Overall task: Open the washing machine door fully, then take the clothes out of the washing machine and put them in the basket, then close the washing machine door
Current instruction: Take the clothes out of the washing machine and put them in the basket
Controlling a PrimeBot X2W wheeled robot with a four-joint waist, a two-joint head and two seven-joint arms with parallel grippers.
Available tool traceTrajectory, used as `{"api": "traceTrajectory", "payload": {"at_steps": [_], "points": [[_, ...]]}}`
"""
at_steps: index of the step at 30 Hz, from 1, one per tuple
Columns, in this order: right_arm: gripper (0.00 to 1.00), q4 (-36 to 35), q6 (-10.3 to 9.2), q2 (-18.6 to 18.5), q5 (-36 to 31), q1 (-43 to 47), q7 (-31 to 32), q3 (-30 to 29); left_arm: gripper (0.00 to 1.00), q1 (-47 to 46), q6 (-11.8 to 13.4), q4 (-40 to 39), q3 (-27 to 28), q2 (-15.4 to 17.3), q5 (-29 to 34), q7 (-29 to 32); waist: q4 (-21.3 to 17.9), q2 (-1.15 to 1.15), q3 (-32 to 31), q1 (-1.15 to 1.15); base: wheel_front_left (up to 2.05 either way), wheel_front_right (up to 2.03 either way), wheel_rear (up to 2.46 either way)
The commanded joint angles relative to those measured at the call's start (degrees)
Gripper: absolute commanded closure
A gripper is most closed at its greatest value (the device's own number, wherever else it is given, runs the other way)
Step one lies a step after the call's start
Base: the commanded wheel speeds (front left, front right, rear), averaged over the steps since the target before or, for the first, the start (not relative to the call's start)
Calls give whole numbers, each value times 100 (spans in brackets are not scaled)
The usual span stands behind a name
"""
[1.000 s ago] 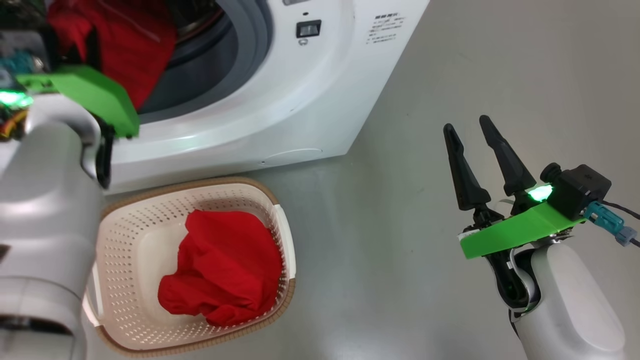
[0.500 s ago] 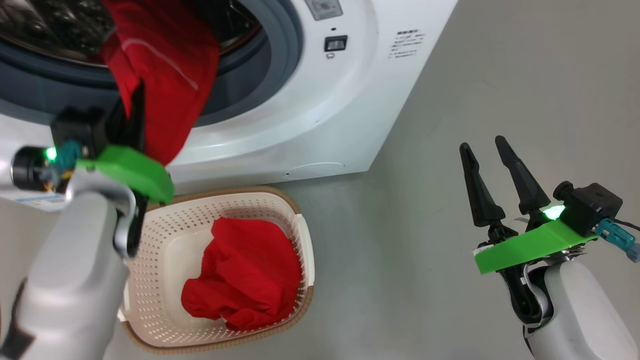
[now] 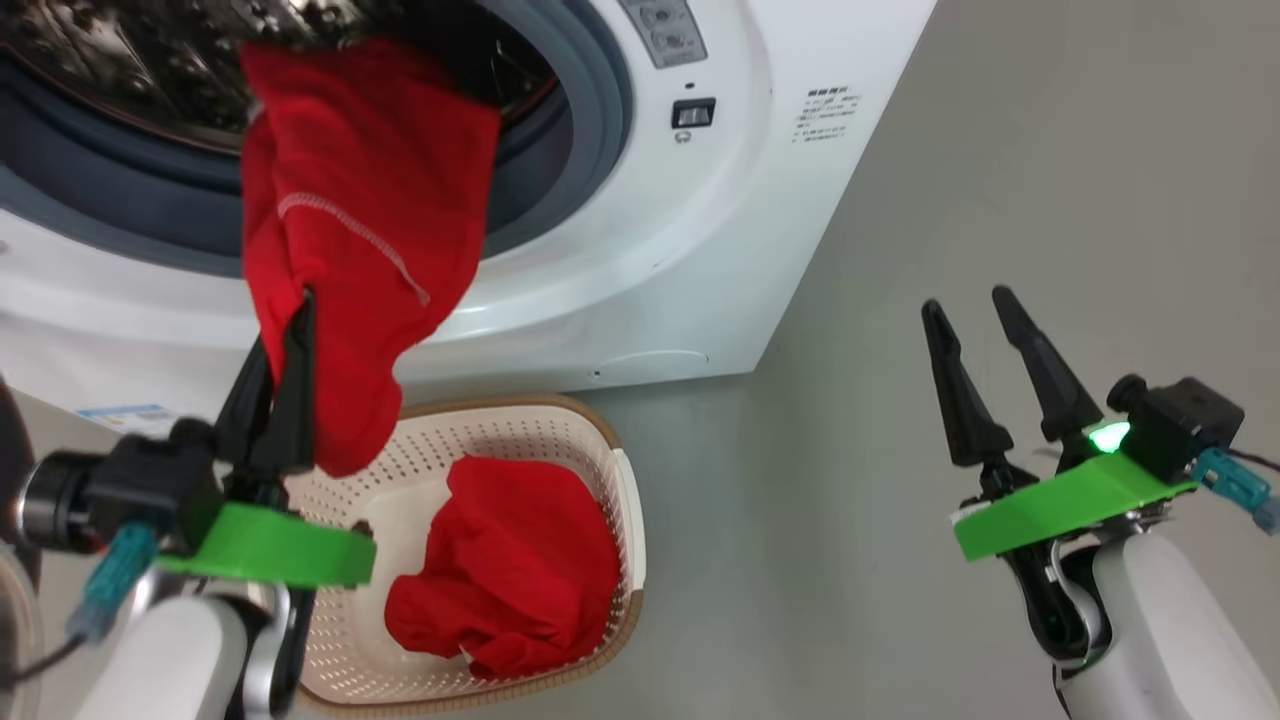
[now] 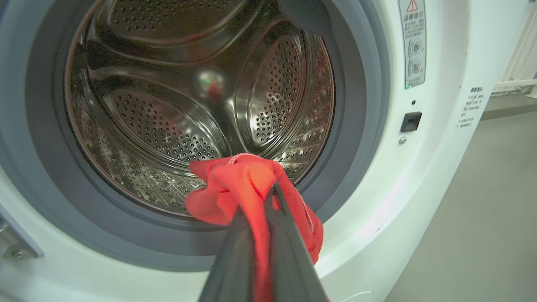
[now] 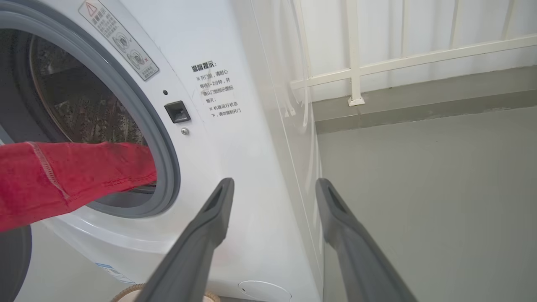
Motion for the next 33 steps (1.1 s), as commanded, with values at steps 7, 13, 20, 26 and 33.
{"api": "traceTrajectory", "payload": {"at_steps": [7, 13, 20, 26, 33], "points": [[0, -40, 9, -107, 91, 246, -68, 199, 100, 427, 362, -1475, 392, 521, 109, 245, 144, 0, -452, 0, 0, 0, 0], [0, 10, 9, -119, 122, 331, -68, 272, 100, 429, 475, -2136, 499, 717, 194, 472, 191, 0, -696, 0, 0, 0, 0], [0, 28, 9, -141, 158, 357, -68, 327, 100, 746, 522, -2105, 360, 647, 23, 668, 177, 0, -749, 0, 0, 0, 0], [0, 23, 9, -158, 169, 347, -68, 338, 100, 987, 277, -1306, -23, 371, -221, 520, 138, 0, -721, 0, 0, 0, 0], [0, 45, 9, -156, 181, 329, -68, 354, 100, 909, -165, 167, -315, 5, -530, 207, 82, 0, -727, 0, 0, 0, 0]]}}
